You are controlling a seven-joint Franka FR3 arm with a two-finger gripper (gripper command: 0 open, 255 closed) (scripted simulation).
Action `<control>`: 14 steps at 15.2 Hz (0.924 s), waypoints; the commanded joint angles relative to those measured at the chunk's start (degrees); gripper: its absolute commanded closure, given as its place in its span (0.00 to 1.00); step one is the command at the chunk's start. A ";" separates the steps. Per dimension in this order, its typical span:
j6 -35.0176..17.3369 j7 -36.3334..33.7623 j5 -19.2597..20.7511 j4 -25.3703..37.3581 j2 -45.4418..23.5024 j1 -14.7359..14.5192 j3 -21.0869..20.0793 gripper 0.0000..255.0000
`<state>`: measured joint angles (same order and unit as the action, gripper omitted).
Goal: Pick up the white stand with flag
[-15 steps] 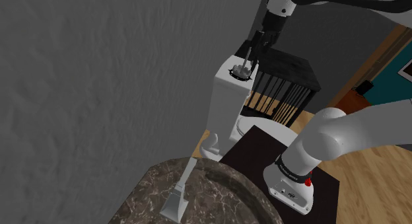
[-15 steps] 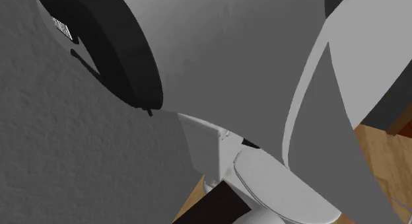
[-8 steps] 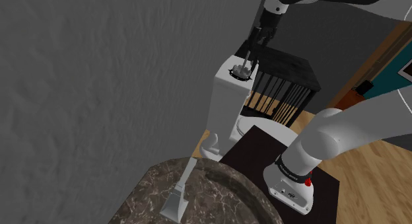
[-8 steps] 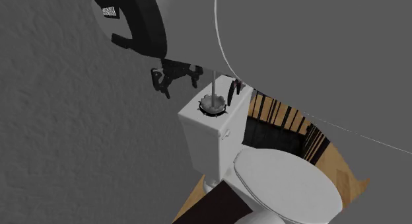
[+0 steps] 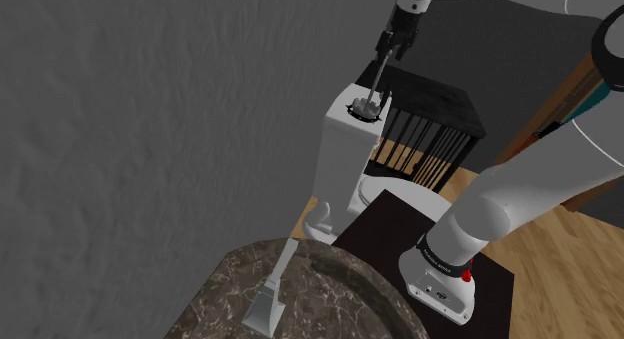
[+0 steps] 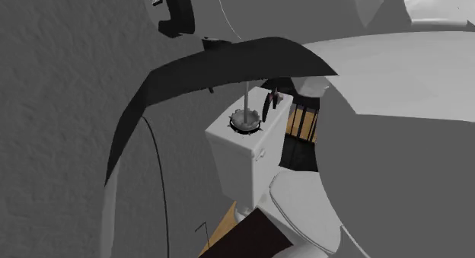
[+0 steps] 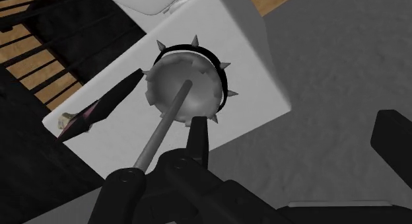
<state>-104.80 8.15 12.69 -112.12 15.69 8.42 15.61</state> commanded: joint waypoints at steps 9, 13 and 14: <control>-1.42 8.18 -3.97 20.49 -18.76 3.89 6.30 0.00; 0.11 11.63 -7.40 31.79 -27.58 6.90 7.94 0.00; -0.72 11.45 -7.26 30.73 -27.36 6.87 7.87 0.00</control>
<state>-105.38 19.11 5.86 -82.44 -10.64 14.82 23.28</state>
